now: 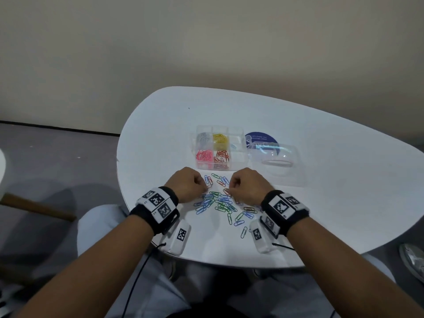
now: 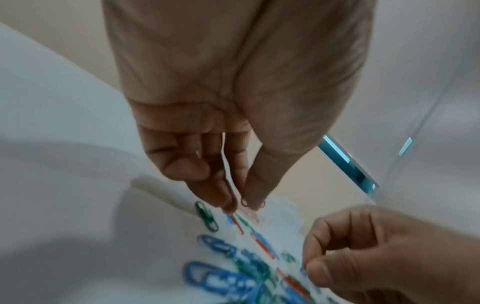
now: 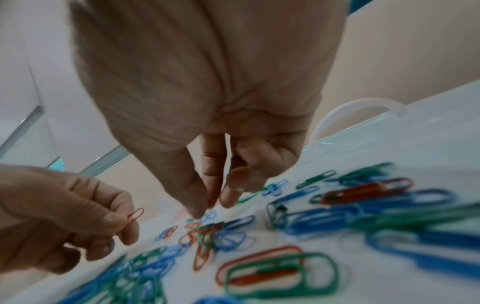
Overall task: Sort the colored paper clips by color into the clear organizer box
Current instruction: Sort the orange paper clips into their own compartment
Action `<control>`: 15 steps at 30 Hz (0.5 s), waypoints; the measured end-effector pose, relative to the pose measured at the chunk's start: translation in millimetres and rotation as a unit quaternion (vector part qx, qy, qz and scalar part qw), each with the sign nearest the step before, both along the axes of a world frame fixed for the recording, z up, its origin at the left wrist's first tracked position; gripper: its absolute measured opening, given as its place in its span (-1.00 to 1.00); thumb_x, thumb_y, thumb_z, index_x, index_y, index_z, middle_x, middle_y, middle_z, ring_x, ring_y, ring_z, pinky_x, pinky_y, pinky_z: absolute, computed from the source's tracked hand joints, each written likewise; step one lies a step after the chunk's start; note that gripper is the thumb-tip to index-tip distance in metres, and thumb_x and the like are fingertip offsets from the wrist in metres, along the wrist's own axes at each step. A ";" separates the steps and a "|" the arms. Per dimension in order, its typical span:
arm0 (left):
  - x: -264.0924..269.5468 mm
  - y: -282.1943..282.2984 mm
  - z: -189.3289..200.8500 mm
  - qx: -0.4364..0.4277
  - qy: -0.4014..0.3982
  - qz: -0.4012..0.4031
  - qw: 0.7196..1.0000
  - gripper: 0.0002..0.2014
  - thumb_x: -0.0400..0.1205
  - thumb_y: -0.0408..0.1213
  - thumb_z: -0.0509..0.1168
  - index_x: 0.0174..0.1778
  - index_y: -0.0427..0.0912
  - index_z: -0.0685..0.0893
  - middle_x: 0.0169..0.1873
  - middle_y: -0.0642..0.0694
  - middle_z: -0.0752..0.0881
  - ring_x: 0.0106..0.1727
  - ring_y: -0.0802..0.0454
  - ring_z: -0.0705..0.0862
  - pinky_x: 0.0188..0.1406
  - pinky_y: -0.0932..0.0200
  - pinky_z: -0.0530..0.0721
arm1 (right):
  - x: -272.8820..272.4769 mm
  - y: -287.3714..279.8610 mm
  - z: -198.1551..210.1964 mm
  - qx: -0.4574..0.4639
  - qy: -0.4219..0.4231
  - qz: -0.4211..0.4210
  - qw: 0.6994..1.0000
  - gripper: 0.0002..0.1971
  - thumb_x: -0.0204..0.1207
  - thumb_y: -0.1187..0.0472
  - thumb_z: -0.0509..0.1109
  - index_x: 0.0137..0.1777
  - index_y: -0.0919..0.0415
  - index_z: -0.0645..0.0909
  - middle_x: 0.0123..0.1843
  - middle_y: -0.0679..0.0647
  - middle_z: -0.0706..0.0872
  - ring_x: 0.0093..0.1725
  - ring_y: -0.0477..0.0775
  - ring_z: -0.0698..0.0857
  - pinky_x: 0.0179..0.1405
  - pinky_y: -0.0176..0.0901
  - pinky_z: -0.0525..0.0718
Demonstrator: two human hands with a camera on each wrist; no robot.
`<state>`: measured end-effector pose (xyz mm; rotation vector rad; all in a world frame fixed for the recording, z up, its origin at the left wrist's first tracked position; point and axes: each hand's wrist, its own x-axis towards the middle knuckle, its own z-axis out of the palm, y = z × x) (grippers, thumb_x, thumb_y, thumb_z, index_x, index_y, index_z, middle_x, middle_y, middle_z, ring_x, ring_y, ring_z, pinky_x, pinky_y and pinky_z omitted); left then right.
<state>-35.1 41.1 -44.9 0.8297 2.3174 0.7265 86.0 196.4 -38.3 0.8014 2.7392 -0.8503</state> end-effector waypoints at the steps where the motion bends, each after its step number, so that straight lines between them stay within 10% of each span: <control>1: -2.1 -0.8 0.4 0.025 -0.012 0.016 0.999 -0.88 0.54 -0.29 0.44 -0.32 -0.13 0.76 -0.32 0.05 0.77 -0.26 0.14 0.69 -0.33 0.28 0.58 | 5.5 3.5 0.7 -0.009 0.014 -0.007 1.000 -0.90 0.46 0.17 0.52 -0.24 0.15 0.72 -0.24 -0.02 0.77 -0.16 0.00 0.73 -0.08 -0.06 0.73; 6: -7.6 8.0 9.4 0.114 -0.136 0.071 0.981 -0.90 0.61 -0.45 0.33 -0.12 -0.17 0.71 -0.34 -0.11 0.77 -0.31 0.05 0.73 -0.23 0.13 0.69 | 8.9 7.1 4.8 -0.026 0.069 -0.032 0.997 -0.93 0.44 0.25 0.51 -0.26 0.10 0.76 -0.24 -0.06 0.78 -0.15 -0.02 0.74 -0.04 -0.04 0.74; 11: -2.9 30.2 20.5 0.111 -0.229 0.147 0.956 -0.82 0.56 -0.39 0.17 -0.38 -0.21 0.51 -0.45 -0.14 0.53 -0.52 0.00 0.45 -0.49 0.19 0.38 | -5.3 -9.6 2.9 0.029 -0.008 0.001 1.000 -0.96 0.38 0.14 0.56 -0.23 0.07 0.79 -0.22 -0.07 0.79 -0.19 -0.01 0.74 -0.20 -0.16 0.69; 15: -12.2 32.4 17.9 0.041 -0.095 0.040 0.994 -0.77 0.68 -0.22 0.26 -0.29 -0.17 0.62 -0.32 -0.07 0.59 -0.33 0.04 0.54 -0.27 0.18 0.50 | -13.1 -13.0 3.2 0.053 -0.041 0.023 0.997 -0.92 0.42 0.21 0.47 -0.27 0.02 0.72 -0.16 -0.04 0.80 -0.15 0.05 0.75 -0.20 -0.18 0.65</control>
